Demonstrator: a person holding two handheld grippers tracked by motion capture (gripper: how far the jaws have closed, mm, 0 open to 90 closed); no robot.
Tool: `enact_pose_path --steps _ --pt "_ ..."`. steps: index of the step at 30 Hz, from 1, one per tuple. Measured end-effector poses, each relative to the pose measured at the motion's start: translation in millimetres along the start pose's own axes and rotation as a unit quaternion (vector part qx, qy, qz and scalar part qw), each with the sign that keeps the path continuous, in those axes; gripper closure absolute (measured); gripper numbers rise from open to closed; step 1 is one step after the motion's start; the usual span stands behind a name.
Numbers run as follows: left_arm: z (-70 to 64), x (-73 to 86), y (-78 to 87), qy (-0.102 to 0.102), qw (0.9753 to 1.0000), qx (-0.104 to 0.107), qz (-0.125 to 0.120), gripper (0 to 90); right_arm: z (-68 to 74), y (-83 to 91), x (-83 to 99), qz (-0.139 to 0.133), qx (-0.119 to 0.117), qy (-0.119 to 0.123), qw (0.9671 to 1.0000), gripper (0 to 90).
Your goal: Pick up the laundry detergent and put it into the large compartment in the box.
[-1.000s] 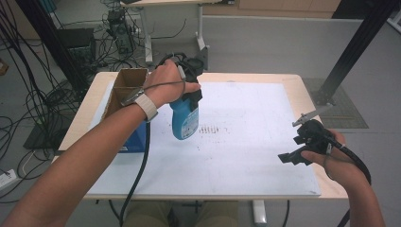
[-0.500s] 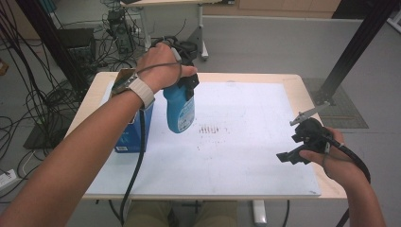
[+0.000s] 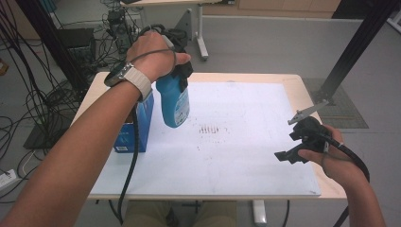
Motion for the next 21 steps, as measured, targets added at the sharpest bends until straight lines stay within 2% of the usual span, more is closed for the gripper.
enact_pose_path --steps 12,19,21 --pt "8.8 12.4 18.1 0.034 0.9993 -0.013 -0.009 38.5 2.4 2.9 -5.6 -0.007 -0.004 0.013 0.9999 9.1" --pt "16.1 19.6 30.3 0.061 0.9979 -0.009 -0.017 38.5 0.4 2.2 -6.3 -0.008 -0.006 0.016 0.9998 9.1" --pt "19.3 22.1 35.4 0.075 0.9969 -0.009 -0.023 38.4 -1.1 0.9 -7.4 -0.007 -0.008 0.017 0.9998 9.1"
Point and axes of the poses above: each handheld gripper's, and its own axes: y roughly backward along the jaws, x roughly out of its underside, z roughly to its left, the point moved 8 cm from there along -y, roughly forward along the jaws, and after that the axes turned 9 degrees about -y, right-handed, at the moved point
